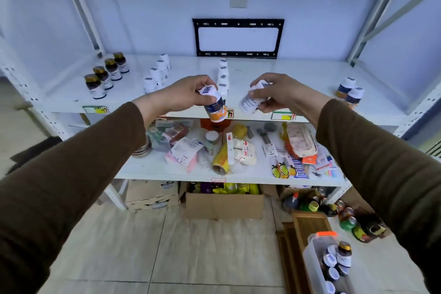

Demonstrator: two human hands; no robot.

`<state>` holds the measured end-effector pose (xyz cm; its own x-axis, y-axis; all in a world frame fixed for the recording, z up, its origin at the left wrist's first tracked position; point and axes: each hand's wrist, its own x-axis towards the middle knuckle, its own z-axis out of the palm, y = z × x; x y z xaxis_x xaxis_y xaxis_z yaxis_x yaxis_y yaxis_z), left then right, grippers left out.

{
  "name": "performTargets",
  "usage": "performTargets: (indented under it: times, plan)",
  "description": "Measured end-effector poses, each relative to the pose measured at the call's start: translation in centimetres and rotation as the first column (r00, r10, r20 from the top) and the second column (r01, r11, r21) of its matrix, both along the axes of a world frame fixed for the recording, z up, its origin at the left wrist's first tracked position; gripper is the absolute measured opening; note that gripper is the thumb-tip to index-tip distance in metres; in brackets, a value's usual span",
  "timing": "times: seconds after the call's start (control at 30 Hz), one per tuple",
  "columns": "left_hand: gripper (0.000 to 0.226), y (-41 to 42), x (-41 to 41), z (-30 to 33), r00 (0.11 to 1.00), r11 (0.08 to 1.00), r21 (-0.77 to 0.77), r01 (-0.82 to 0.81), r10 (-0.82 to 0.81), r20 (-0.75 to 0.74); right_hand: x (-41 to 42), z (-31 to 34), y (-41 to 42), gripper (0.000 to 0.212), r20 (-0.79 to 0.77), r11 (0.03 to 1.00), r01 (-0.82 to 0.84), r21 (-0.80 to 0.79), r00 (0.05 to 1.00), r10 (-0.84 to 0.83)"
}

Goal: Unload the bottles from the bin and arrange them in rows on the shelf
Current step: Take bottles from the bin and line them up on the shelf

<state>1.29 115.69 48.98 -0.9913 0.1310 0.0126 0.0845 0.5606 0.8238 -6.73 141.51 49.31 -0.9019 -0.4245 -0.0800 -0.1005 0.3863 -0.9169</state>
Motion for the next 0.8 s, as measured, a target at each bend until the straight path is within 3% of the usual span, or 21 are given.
performTargets:
  times: [0.27,0.57,0.8]
  plan:
    - [0.037,-10.6,-1.1,-0.4,0.998,0.998,-0.005,-0.057,0.057,-0.004,-0.4,-0.4,-11.3,0.033,0.1,0.995,-0.068,-0.071,0.992,0.075]
    - [0.028,-17.6,-7.7,-1.0,0.993,0.994,0.009,-0.113,0.113,-0.046,-6.5,-0.7,-18.7,0.036,-0.09,0.998,-0.055,-0.037,0.995,0.051]
    - [0.028,-23.5,-13.7,1.4,0.967,0.974,-0.033,-0.226,0.22,-0.131,-14.0,-0.3,-25.1,0.037,-0.201,0.99,-0.088,-0.109,0.978,0.064]
